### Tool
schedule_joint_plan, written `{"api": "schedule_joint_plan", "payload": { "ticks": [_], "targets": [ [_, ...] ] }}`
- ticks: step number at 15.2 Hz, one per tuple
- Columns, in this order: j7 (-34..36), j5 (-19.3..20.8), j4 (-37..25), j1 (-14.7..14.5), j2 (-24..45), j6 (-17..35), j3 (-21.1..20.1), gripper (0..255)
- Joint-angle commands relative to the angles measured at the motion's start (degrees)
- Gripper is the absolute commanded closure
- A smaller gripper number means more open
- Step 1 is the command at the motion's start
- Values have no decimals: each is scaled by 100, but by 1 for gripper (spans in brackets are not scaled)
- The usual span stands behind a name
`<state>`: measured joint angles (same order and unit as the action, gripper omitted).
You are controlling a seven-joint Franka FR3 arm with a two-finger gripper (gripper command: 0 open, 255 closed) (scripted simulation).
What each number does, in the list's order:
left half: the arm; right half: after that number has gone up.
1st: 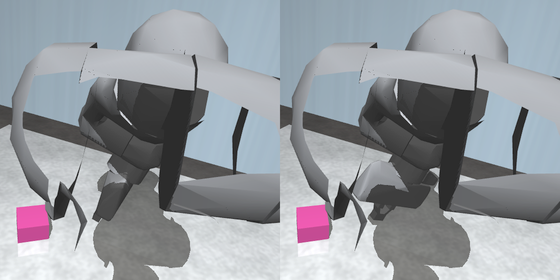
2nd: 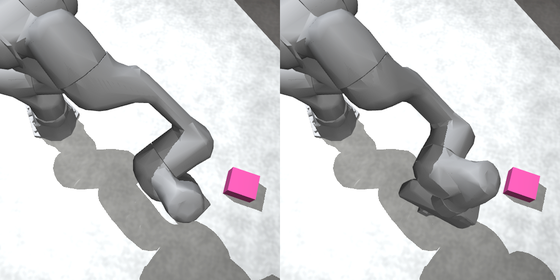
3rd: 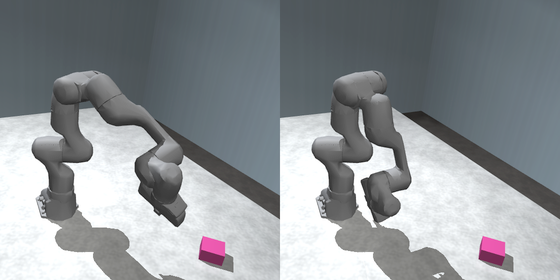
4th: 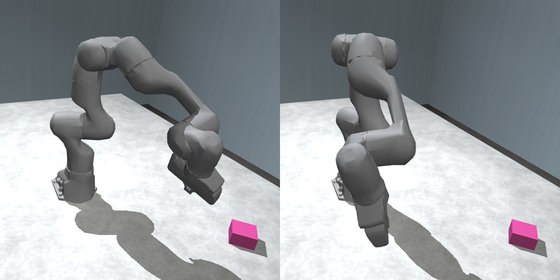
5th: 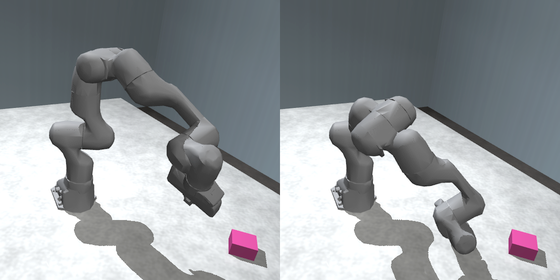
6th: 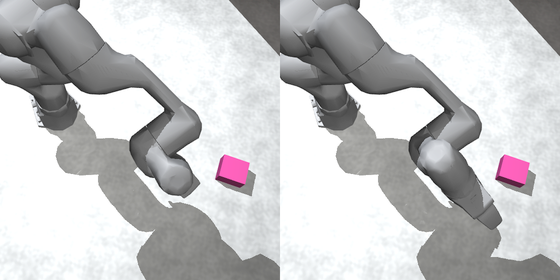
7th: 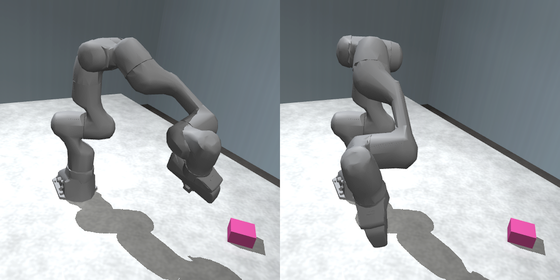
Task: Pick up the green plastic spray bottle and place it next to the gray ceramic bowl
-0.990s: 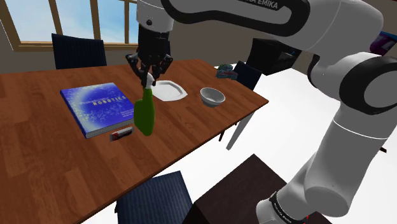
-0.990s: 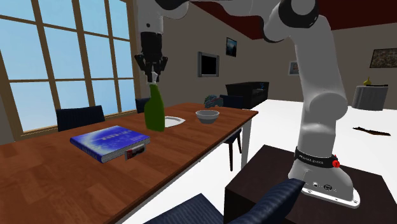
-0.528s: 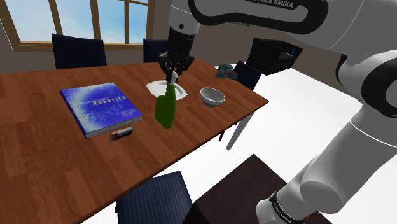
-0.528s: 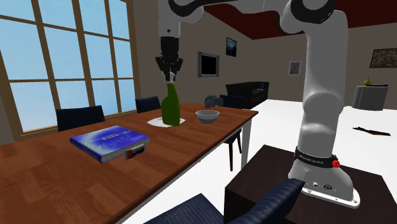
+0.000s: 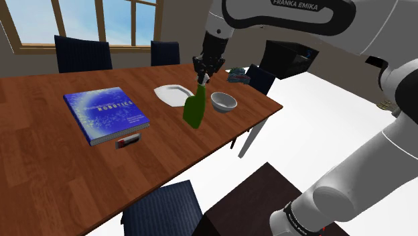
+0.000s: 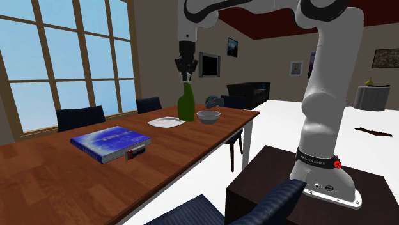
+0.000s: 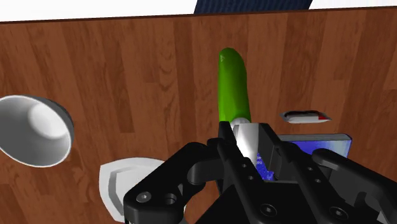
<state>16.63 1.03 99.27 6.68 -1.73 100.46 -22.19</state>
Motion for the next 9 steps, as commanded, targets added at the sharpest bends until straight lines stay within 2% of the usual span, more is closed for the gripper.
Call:
{"api": "schedule_joint_plan", "payload": {
  "ticks": [1, 9],
  "targets": [
    [-340, -65, 184, 154, -141, 60, 169, 255],
    [-1480, -144, 428, 663, -347, 118, 783, 255]
  ]
}}
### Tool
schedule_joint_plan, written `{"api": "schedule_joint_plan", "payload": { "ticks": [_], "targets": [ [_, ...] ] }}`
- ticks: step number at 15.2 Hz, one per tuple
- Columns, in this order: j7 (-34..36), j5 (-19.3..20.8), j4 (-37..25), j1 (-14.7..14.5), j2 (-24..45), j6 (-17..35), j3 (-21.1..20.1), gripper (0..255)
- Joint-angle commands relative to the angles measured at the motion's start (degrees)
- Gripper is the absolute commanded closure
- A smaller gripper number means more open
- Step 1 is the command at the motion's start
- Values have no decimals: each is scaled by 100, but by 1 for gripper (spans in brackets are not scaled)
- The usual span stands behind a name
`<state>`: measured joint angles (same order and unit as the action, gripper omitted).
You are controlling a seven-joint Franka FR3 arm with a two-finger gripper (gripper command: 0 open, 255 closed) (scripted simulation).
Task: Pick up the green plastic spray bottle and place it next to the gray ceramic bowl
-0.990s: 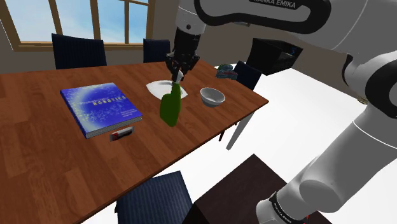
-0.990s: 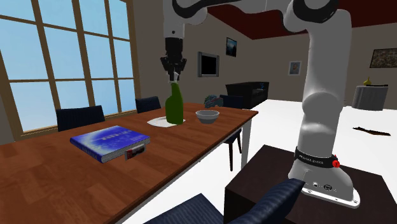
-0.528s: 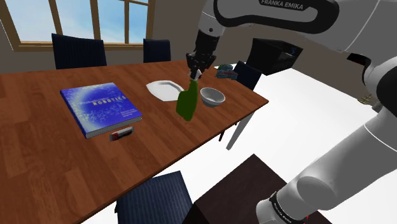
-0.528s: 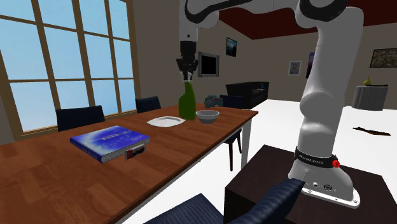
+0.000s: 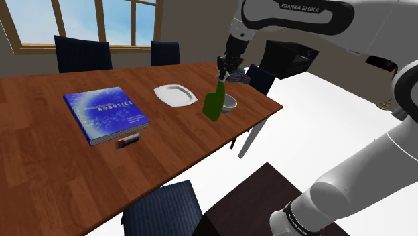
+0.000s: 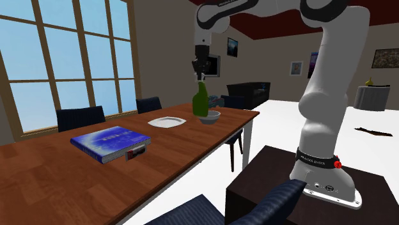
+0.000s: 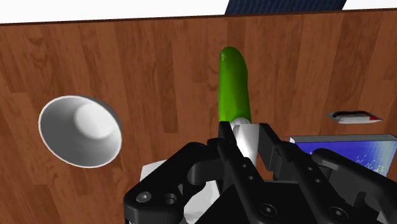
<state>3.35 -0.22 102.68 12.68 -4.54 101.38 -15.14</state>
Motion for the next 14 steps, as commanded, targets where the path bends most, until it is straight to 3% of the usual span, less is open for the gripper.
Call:
{"api": "schedule_joint_plan", "payload": {
  "ticks": [1, 14],
  "targets": [
    [-289, -20, 87, 125, -63, 28, 153, 255],
    [-1980, 9, -537, 921, 481, -56, 1055, 255]
  ]
}}
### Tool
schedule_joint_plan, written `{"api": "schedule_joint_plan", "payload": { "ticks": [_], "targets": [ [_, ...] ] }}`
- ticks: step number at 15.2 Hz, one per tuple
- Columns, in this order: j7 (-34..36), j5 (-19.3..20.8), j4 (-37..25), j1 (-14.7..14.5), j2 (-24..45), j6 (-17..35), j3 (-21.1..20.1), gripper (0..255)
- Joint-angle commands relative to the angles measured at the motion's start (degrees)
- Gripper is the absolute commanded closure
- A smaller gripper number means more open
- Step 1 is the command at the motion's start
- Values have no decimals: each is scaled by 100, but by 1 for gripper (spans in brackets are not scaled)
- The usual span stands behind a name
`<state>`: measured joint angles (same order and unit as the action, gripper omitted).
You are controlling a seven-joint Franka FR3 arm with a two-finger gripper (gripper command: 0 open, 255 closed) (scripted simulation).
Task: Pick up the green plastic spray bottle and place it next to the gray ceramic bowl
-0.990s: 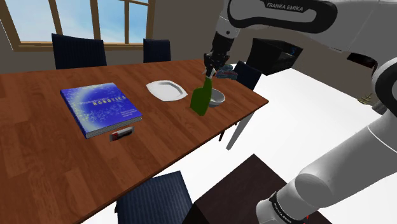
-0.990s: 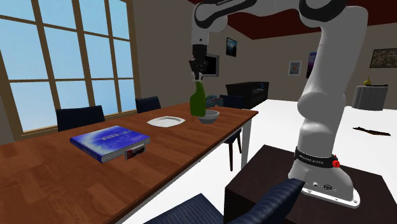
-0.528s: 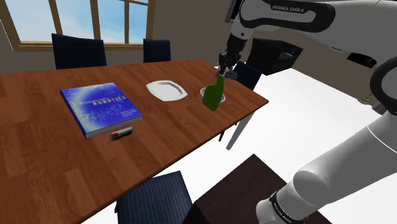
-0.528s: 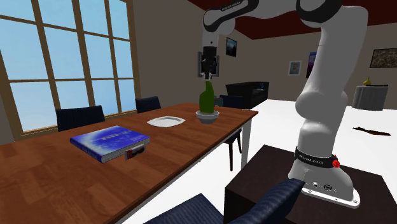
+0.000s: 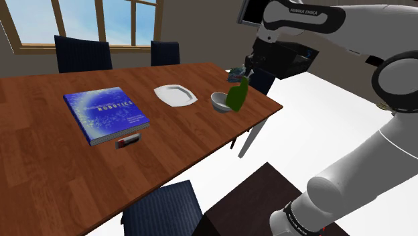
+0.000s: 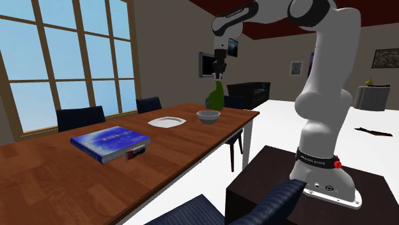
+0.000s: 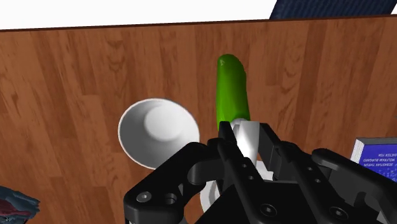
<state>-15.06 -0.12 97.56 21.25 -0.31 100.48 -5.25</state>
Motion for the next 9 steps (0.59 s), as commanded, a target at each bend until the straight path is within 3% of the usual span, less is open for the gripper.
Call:
{"api": "schedule_joint_plan", "payload": {
  "ticks": [1, 9],
  "targets": [
    [-262, -3, -124, 125, 138, 16, 127, 255],
    [-1210, -69, -1221, 639, 988, -239, 555, 255]
  ]
}}
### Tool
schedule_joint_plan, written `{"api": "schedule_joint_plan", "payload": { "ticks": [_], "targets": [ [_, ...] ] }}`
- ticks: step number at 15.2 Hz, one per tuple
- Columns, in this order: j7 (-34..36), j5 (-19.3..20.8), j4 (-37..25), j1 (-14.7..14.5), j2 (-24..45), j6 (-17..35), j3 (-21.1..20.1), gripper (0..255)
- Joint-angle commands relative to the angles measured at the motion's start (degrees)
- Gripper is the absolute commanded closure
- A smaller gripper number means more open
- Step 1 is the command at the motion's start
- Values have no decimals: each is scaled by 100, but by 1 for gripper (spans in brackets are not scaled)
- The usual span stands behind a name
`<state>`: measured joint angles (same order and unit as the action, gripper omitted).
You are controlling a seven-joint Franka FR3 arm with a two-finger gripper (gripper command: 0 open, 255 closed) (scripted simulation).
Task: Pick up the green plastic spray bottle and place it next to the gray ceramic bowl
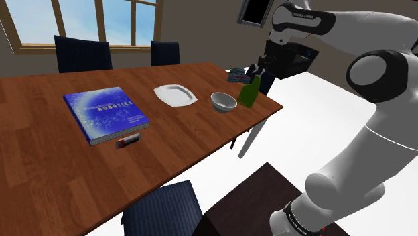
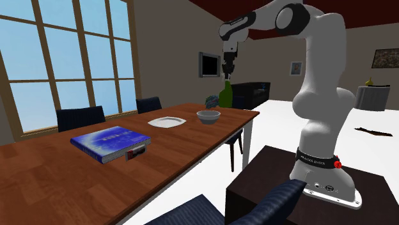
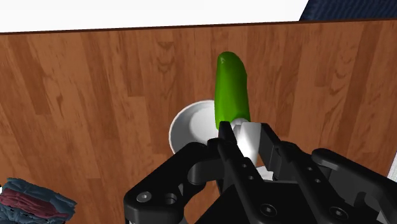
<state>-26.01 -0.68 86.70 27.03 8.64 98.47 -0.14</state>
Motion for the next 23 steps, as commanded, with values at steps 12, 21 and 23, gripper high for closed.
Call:
{"api": "schedule_joint_plan", "payload": {
  "ticks": [12, 21, 23],
  "targets": [
    [-1092, -209, -2234, 759, 1652, -600, 366, 255],
    [-1110, -202, -1253, 735, 1469, 198, 366, 255],
    [-1114, -202, -1074, 731, 1452, 361, 365, 255]
  ]
}}
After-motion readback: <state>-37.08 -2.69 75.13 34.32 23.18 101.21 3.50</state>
